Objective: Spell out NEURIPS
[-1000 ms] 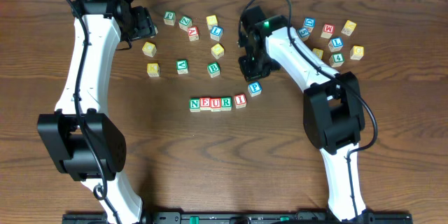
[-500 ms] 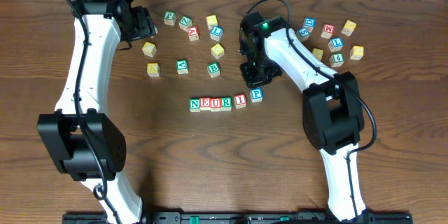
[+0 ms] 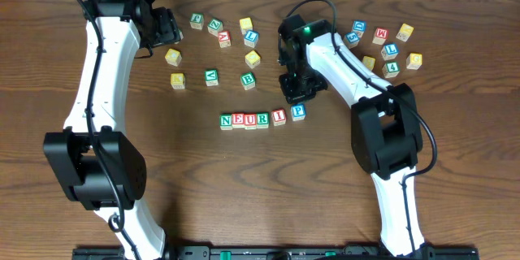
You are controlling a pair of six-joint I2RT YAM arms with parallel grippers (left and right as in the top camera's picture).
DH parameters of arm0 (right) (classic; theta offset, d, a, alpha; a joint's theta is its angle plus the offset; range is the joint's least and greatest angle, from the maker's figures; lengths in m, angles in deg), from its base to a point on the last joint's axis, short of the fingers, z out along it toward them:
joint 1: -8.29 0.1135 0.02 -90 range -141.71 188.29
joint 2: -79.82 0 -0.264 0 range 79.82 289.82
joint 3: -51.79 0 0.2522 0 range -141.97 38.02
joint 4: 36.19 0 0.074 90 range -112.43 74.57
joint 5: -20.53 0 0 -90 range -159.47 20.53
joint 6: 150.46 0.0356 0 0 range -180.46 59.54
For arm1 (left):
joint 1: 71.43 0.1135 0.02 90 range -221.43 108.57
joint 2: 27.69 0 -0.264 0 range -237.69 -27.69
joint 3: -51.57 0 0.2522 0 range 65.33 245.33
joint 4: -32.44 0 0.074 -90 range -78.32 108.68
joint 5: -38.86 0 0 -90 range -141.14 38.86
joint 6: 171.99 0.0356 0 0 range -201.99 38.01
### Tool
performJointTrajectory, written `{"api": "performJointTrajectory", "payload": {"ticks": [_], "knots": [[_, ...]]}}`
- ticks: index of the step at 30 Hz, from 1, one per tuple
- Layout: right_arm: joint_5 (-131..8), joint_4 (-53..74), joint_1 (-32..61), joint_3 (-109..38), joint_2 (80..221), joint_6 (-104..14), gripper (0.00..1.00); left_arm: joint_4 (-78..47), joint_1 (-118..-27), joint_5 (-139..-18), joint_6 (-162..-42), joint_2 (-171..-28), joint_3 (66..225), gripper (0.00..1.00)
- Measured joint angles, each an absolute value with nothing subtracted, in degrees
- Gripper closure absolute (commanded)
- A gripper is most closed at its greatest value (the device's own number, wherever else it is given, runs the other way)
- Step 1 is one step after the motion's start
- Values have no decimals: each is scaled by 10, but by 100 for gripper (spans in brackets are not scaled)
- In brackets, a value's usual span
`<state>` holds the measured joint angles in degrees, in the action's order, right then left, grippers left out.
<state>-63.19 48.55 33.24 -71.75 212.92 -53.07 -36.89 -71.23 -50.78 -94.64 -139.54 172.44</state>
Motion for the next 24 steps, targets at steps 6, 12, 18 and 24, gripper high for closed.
{"api": "performJointTrajectory", "payload": {"ticks": [6,12,18,24], "knots": [[-631,508,309,-718,2103,-506,99,-370,-712,-508,-946,-1395,1724,25],[-635,530,276,-714,2075,-485,99,-371,-712,-508,-946,-1395,1724,25],[-634,505,285,-656,2074,-478,99,-370,-712,-508,-946,-1395,1724,25],[-628,466,298,-619,2074,-469,99,-371,-712,-508,-946,-1395,1724,25]]}}
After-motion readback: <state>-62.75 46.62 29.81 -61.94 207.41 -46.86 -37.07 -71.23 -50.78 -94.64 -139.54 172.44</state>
